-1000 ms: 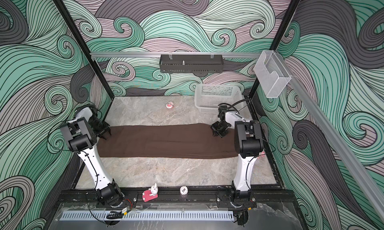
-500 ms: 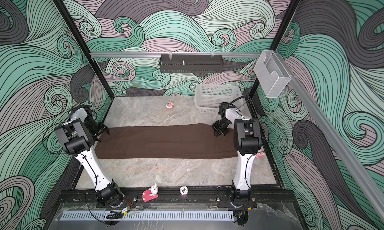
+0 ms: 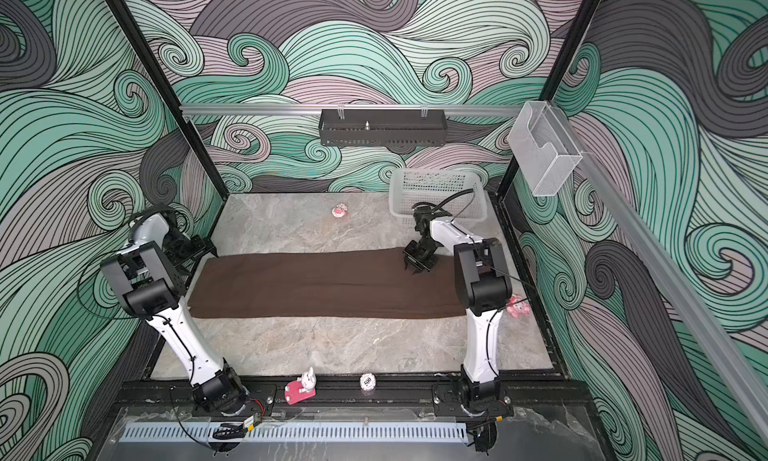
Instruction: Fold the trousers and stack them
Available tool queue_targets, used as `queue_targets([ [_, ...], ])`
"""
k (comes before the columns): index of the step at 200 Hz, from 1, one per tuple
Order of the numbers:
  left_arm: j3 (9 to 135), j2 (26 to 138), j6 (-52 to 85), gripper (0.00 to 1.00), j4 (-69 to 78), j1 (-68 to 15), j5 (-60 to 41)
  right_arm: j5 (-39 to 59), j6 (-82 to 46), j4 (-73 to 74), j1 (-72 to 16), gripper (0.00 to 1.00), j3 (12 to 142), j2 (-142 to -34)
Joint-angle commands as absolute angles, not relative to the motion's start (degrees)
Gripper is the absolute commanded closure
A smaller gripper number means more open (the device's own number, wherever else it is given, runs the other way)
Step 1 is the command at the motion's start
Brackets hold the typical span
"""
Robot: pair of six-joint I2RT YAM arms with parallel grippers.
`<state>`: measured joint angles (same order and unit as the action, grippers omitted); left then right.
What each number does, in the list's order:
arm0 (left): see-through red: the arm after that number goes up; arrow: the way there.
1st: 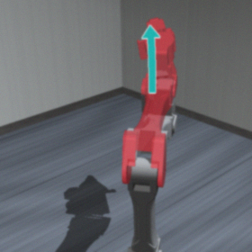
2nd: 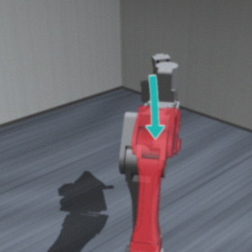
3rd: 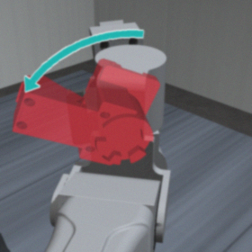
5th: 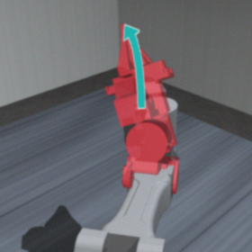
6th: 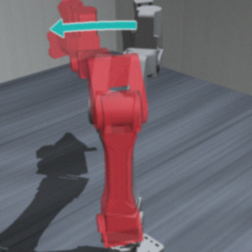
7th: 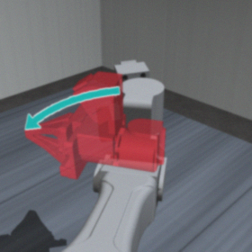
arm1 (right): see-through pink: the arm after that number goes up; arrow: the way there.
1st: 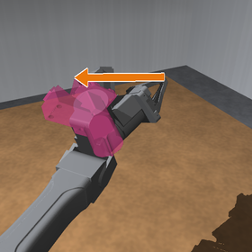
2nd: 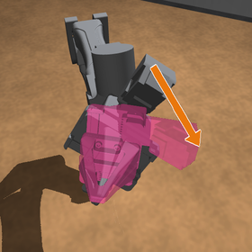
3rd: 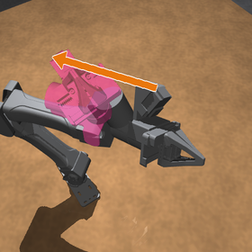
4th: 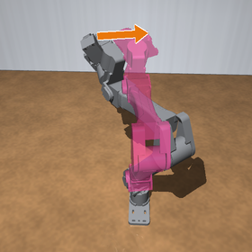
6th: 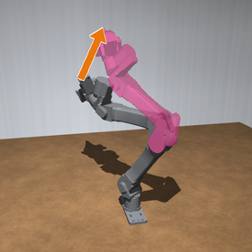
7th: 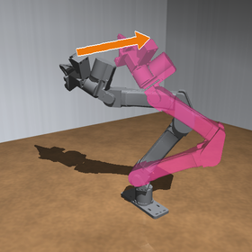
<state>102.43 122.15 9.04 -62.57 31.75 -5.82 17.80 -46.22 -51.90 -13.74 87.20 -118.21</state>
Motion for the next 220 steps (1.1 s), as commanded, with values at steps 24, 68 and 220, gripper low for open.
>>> queue_targets([
  [24,101.3,124.9,2.9,0.05,-58.7,31.7,-6.7,18.8,-46.2,-52.6,-15.7,0.70,87.2,-118.0],
  [68,99.7,127.8,-0.7,0.05,-56.8,31.7,-7.0,18.6,-46.2,-53.9,-16.6,0.69,87.6,-118.3],
  [220,87.2,123.8,-0.6,0.57,-52.9,27.5,-11.6,18.6,-45.0,-57.7,-17.7,0.68,92.2,-121.5],
])
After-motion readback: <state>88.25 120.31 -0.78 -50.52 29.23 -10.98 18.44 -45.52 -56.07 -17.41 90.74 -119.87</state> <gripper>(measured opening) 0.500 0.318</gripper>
